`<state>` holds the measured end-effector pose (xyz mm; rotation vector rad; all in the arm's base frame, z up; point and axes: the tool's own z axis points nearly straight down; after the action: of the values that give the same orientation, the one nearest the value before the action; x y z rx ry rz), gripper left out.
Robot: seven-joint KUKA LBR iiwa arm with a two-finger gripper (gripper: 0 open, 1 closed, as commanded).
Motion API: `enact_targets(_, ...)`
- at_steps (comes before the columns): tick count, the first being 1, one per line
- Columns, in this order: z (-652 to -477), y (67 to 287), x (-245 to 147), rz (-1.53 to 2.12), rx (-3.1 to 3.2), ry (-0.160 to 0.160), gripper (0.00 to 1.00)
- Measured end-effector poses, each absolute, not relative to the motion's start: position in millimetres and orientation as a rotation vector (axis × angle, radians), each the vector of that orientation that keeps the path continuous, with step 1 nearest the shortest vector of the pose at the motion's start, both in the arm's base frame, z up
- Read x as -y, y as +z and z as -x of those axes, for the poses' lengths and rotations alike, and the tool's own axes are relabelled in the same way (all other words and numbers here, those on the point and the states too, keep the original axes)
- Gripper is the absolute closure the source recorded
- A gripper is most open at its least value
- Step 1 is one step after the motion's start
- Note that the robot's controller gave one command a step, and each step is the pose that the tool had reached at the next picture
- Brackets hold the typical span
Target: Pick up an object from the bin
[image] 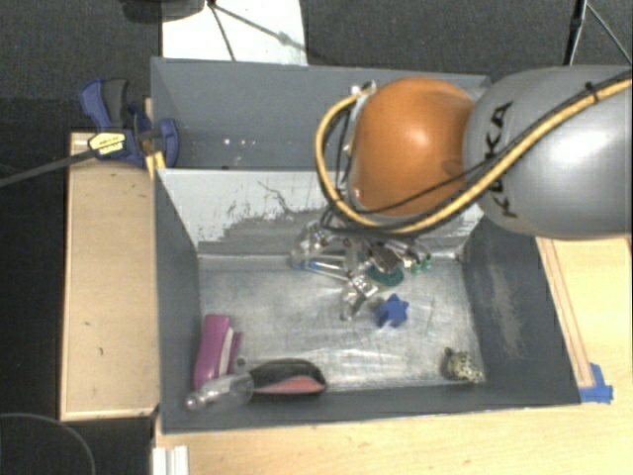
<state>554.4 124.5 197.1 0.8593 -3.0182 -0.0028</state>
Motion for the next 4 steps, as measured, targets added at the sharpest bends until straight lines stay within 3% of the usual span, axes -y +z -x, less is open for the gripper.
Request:
enact_targets(1, -582.7, 163.7, -50.3, -0.845, 3.025, 0.004, 0.0)
enact_targets(2, -590.4, 117.7, -20.6, -0.667, 3.092, 0.001, 0.0)
enact_targets(3, -590.3, 115.7, -19.8, -0.662, 3.093, 0.0, 1.0)
enact_targets(4, -557.1, 258.5, -44.5, -0.7, 3.074, 0.001, 1.0)
